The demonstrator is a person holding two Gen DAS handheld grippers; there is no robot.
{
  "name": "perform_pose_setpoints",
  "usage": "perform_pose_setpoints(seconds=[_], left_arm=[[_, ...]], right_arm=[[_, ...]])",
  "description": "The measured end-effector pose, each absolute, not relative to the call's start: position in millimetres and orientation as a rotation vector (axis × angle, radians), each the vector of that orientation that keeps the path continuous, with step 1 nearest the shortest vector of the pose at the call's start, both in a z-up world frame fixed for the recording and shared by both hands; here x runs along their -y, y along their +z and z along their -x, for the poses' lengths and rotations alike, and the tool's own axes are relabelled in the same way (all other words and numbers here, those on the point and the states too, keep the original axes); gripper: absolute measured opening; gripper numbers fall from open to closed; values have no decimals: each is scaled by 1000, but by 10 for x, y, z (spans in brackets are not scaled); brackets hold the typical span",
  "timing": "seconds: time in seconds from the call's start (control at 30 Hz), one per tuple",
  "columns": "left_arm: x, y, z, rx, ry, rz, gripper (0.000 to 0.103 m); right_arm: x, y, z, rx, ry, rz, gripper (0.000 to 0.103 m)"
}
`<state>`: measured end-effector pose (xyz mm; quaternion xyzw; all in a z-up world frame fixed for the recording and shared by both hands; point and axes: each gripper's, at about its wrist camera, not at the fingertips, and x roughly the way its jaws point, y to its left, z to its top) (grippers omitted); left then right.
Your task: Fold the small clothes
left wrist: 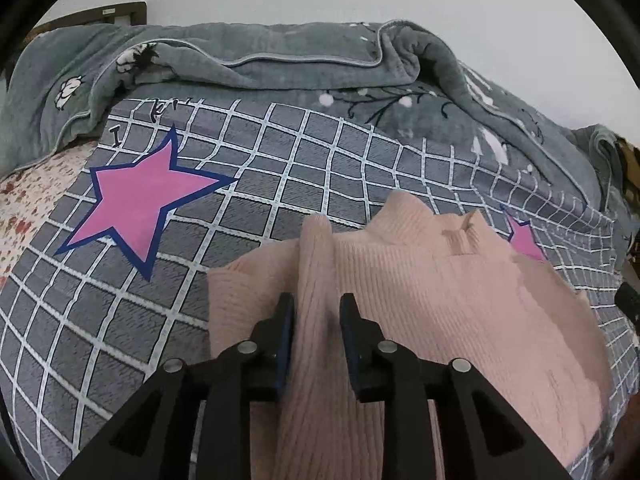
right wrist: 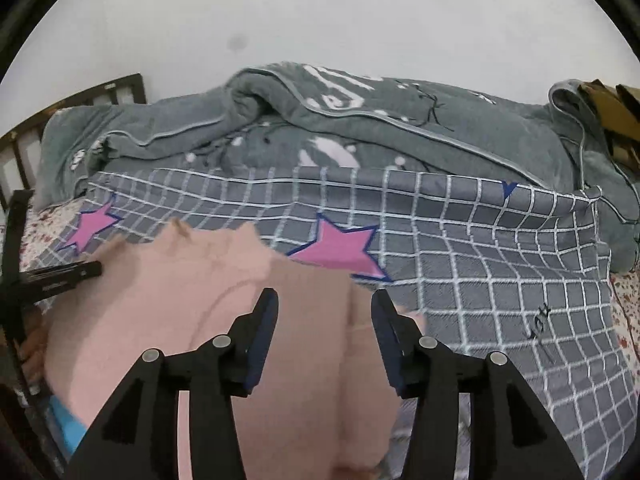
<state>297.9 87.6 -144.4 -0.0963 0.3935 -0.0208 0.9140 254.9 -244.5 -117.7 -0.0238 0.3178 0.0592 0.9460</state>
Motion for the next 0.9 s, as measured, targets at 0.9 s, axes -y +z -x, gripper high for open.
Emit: perform_pose_setpoints(seconds=[0.9], left_arm=[[-1564, -1522, -2362, -823, -220, 405, 66]], right_arm=[[1185, -1815, -2275, -775, 152, 42, 40]])
